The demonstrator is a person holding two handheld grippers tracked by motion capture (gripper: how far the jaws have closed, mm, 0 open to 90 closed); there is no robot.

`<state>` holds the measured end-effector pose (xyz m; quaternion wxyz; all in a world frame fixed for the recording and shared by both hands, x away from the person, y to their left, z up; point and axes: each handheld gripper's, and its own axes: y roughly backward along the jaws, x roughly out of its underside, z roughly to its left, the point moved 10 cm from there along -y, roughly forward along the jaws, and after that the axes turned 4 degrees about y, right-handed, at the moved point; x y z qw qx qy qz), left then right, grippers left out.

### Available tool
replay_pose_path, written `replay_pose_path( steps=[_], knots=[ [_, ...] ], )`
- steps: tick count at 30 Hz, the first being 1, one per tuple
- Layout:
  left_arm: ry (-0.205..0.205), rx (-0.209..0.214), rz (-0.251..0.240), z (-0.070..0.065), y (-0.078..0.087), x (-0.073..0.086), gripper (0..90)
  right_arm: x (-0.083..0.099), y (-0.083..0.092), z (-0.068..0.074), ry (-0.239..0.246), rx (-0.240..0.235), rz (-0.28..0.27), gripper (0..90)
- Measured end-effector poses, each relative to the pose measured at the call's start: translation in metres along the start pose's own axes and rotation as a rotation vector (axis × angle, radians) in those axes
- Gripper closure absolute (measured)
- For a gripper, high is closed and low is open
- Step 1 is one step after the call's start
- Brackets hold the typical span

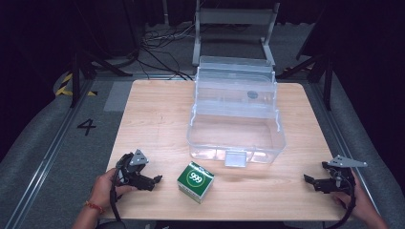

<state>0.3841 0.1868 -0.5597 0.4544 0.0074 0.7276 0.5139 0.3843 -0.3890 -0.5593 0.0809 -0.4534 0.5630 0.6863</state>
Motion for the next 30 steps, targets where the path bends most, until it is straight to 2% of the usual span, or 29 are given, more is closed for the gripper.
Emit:
replay_pose_path(
  steps=[9, 14, 15, 16, 17, 18, 20, 22, 23, 24, 25, 26, 27, 28, 29, 30],
  knots=[
    [0.003, -0.004, -0.001, 0.001, 0.000, -0.001, 0.1, -0.001, -0.001, 0.000, 0.004, -0.008, 0.003, 0.5],
    [0.053, -0.050, -0.006, 0.003, 0.000, -0.001, 0.1, 0.000, 0.000, 0.002, 0.010, -0.012, 0.004, 0.9],
    [0.047, -0.047, -0.002, 0.002, 0.001, 0.000, 1.0, 0.000, 0.001, 0.002, 0.015, -0.013, -0.002, 2.4],
    [0.022, -0.035, -0.001, 0.000, 0.004, 0.000, 4.3, 0.000, 0.001, 0.003, 0.026, -0.016, -0.007, 4.1],
    [-0.003, -0.017, -0.008, -0.002, 0.006, 0.001, 10.3, 0.000, 0.002, 0.004, 0.030, -0.016, -0.009, 4.7],
    [-0.004, -0.022, -0.014, -0.003, 0.007, 0.001, 15.6, -0.001, 0.003, 0.004, 0.044, -0.011, -0.007, 5.6],
    [0.016, -0.035, -0.008, -0.004, 0.007, 0.001, 13.4, 0.000, 0.004, 0.005, 0.040, -0.024, 0.003, 8.8],
    [0.003, -0.019, 0.012, -0.007, 0.008, 0.001, 16.1, 0.001, 0.006, 0.006, 0.041, -0.028, 0.013, 11.8],
    [-0.014, -0.022, 0.027, -0.008, 0.009, 0.001, 16.0, 0.001, 0.008, 0.007, 0.056, -0.029, 0.011, 17.5],
    [-0.014, -0.022, 0.027, -0.008, 0.009, 0.001, 15.9, 0.001, 0.008, 0.007, 0.056, -0.029, 0.011, 17.5],
    [-0.034, -0.030, 0.038, -0.010, 0.009, 0.000, 15.9, 0.000, 0.011, 0.008, 0.068, -0.034, 0.005, 19.6],
    [-0.047, -0.021, 0.047, -0.014, 0.009, 0.000, 16.2, -0.002, 0.013, 0.010, 0.067, -0.038, -0.002, 17.6],
    [-0.070, -0.003, 0.054, -0.019, 0.010, 0.000, 16.3, -0.003, 0.014, 0.013, 0.072, -0.043, -0.006, 19.8],
    [-0.100, 0.013, 0.050, -0.024, 0.012, -0.001, 16.2, -0.006, 0.016, 0.016, 0.085, -0.047, -0.013, 22.5],
    [-0.132, 0.009, 0.049, -0.030, 0.014, -0.003, 16.7, -0.008, 0.018, 0.019, 0.097, -0.046, -0.020, 23.1],
    [-0.143, 0.022, 0.042, -0.035, 0.016, -0.005, 18.3, -0.012, 0.020, 0.024, 0.110, -0.055, -0.027, 24.2]
  ],
)
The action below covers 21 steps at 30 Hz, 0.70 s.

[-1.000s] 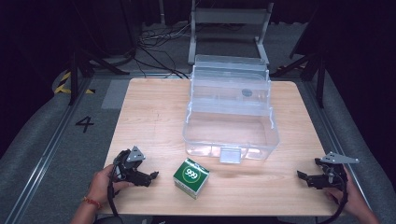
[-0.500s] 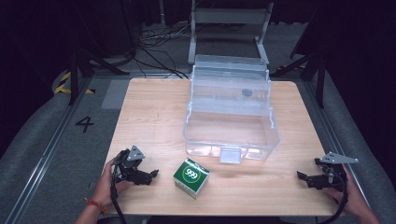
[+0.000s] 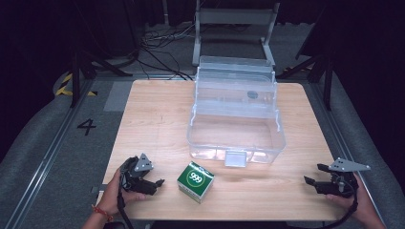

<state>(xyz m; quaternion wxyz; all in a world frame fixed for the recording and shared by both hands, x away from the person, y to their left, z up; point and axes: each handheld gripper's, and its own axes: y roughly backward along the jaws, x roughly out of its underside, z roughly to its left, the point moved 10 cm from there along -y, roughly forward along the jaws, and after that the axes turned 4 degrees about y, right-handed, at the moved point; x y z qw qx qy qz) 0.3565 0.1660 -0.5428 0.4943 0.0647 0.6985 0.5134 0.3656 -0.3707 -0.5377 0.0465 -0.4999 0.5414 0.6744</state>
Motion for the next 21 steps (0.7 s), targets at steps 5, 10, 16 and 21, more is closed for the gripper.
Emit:
replay_pose_path(
  steps=[5, 10, 16, 21],
  knots=[
    [-0.041, 0.084, -0.014, -0.030, 0.002, -0.011, 20.8, -0.017, 0.005, 0.024, 0.048, -0.032, -0.024, 32.9],
    [-0.087, 0.133, -0.016, -0.050, 0.001, -0.021, 23.5, -0.031, 0.006, 0.050, 0.067, -0.092, -0.070, 35.5],
    [-0.120, 0.158, -0.013, -0.065, 0.000, -0.028, 29.6, -0.040, 0.003, 0.069, 0.095, -0.122, -0.082, 40.5],
    [-0.136, 0.188, -0.003, -0.076, -0.004, -0.031, 33.4, -0.051, -0.001, 0.093, 0.147, -0.145, -0.081, 42.3]
  ],
)
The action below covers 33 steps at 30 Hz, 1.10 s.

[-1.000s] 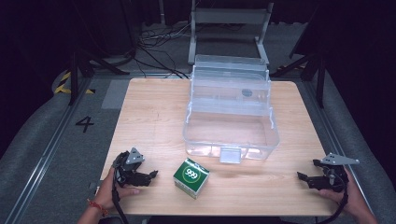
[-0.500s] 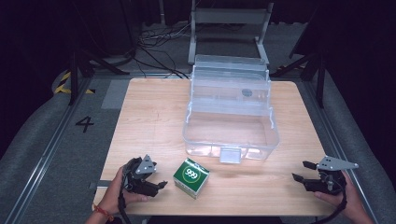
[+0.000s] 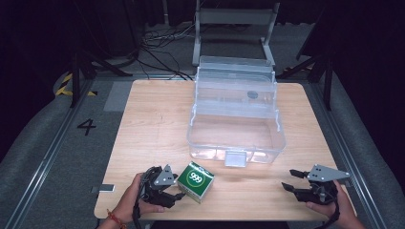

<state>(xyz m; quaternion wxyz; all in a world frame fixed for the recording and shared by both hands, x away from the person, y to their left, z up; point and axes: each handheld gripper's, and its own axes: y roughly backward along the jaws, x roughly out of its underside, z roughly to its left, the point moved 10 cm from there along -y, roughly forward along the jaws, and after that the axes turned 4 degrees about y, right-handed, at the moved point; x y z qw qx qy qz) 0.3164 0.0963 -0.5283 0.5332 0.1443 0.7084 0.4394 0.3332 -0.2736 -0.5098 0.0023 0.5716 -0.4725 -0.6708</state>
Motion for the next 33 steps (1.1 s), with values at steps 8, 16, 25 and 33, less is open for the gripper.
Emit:
replay_pose_path(
  steps=[8, 16, 25, 33],
  knots=[
    [-0.022, 0.003, 0.035, -0.002, -0.006, -0.001, 40.9, -0.023, -0.019, 0.029, 0.066, -0.058, -0.020, 43.0],
    [-0.025, 0.035, 0.031, -0.013, -0.016, -0.008, 44.3, -0.050, -0.040, 0.055, 0.111, -0.098, -0.059, 52.1],
    [-0.016, 0.072, 0.019, -0.030, -0.032, -0.022, 48.8, -0.067, -0.064, 0.088, 0.168, -0.155, -0.065, 57.9],
    [-0.034, 0.093, 0.041, -0.040, -0.041, -0.026, 49.8, -0.075, -0.075, 0.084, 0.149, -0.138, -0.073, 57.6]
  ],
)
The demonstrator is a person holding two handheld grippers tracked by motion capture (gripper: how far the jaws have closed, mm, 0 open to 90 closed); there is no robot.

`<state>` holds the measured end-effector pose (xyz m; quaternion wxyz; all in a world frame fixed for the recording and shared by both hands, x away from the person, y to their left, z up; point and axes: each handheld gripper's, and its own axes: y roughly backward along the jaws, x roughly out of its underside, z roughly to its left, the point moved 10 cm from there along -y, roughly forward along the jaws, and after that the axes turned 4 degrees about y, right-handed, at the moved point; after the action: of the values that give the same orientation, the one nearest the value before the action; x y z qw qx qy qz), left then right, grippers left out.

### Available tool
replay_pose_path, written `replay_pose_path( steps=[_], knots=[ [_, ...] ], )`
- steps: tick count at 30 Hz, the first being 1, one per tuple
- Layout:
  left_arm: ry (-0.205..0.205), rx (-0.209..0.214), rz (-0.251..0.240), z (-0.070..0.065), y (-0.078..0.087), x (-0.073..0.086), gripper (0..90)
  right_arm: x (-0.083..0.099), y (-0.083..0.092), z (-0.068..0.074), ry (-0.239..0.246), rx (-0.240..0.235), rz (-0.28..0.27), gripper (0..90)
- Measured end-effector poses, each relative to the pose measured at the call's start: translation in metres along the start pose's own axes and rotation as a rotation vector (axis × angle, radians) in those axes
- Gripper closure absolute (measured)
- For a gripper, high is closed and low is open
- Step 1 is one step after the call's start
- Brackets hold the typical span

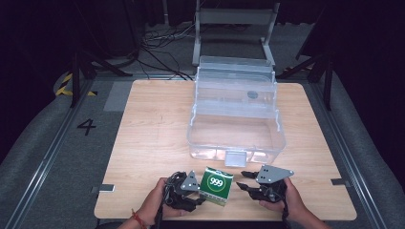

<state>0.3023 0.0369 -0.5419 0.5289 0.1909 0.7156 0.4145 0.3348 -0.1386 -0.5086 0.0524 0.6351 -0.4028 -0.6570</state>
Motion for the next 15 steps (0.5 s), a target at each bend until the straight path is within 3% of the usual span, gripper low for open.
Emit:
replay_pose_path(
  steps=[3, 8, 10, 13, 15],
  knots=[
    [0.005, 0.018, 0.002, -0.003, -0.001, 0.000, 50.7, -0.001, -0.001, -0.001, -0.003, 0.005, -0.002, 56.4],
    [-0.031, 0.032, 0.016, -0.012, -0.003, -0.001, 51.2, -0.008, -0.004, -0.005, 0.003, 0.018, -0.001, 56.3],
    [-0.023, 0.055, 0.012, -0.016, -0.003, -0.002, 52.2, -0.010, -0.004, -0.007, -0.004, 0.020, -0.009, 56.2],
    [-0.048, 0.075, 0.019, -0.021, -0.004, -0.003, 52.7, -0.010, -0.005, -0.010, -0.005, 0.034, -0.004, 55.8],
    [-0.036, 0.094, 0.028, -0.023, -0.005, -0.003, 47.7, -0.011, -0.006, -0.013, -0.013, 0.048, -0.005, 54.1]
  ],
)
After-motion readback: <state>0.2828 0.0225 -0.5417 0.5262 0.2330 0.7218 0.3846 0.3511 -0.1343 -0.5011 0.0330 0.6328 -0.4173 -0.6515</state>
